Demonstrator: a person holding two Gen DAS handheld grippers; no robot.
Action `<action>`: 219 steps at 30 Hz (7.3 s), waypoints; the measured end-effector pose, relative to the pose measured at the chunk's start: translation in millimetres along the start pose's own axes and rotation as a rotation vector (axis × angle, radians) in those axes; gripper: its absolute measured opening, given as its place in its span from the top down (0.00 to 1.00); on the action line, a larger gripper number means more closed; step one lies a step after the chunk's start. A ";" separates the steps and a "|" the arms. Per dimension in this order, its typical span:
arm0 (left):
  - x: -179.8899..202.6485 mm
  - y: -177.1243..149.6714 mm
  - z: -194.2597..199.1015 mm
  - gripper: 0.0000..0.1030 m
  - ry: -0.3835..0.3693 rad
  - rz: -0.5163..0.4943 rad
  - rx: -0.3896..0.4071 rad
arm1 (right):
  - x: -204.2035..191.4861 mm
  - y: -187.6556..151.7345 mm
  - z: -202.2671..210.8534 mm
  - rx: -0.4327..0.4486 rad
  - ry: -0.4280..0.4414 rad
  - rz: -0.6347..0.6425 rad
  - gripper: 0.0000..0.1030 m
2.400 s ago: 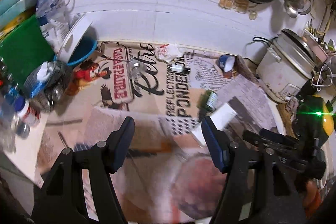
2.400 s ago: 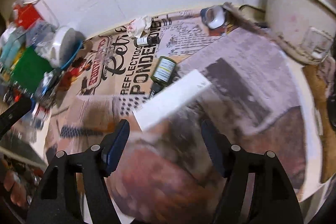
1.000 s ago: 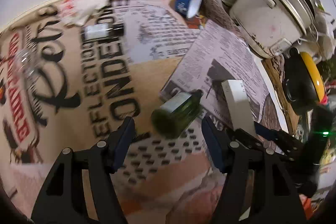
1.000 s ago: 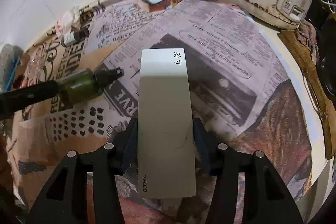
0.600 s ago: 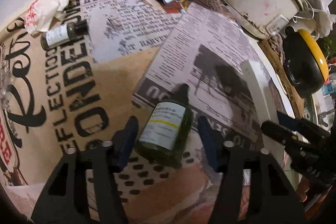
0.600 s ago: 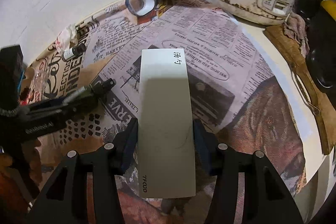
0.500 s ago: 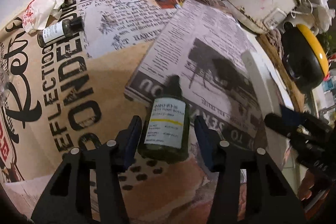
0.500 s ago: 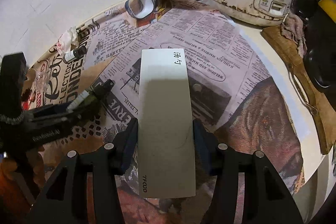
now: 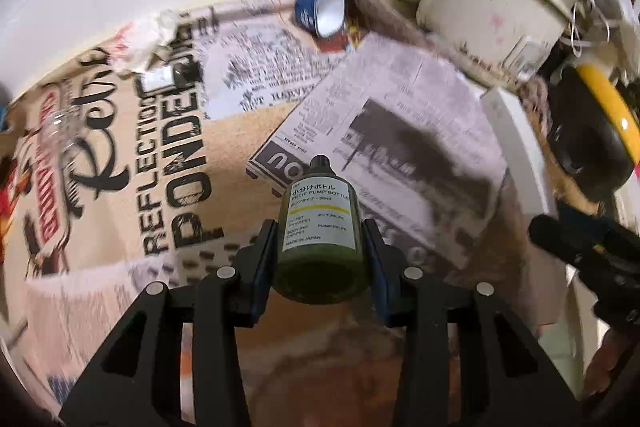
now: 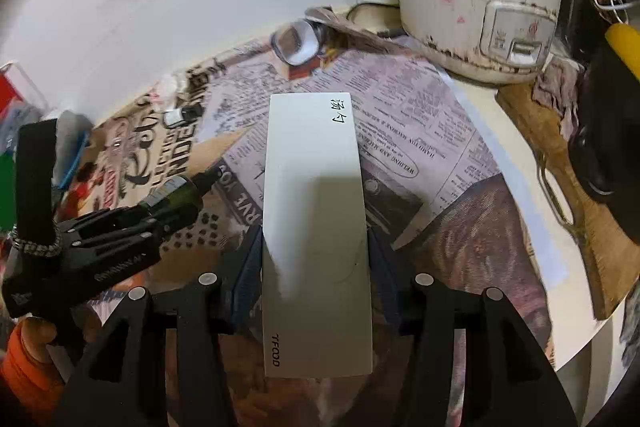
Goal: Collect trash
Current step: 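Grasp the green pump bottle with the left gripper while the right gripper holds the box, then carry the green bottle and white box down over the bucket and release both, then raise both open grippers back up toward the counter, then grasp the clear glass jar with the left gripper while the right gripper approaches the small brown bottle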
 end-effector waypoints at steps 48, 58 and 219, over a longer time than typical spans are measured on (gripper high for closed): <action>56.4 -368.8 195.8 0.60 0.043 0.157 0.006 | -65.8 -297.6 134.5 -0.111 0.102 0.109 0.53; 63.3 -411.5 103.3 0.60 0.044 0.209 -0.103 | -30.4 -341.5 72.0 -0.244 0.090 0.122 0.53; -267.8 76.2 -58.9 0.39 0.119 0.316 0.059 | -181.7 124.3 -157.5 -0.045 0.094 0.043 0.45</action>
Point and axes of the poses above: each gripper's, at about its wrist camera, not at the fingertips, and z roughly against the way its jaws point, x to its right, y to its top, the point moved 1 cm from there along -z, roughly the way its jaws point, and after that the axes turned 2 degrees about z, right-handed, at the moved point
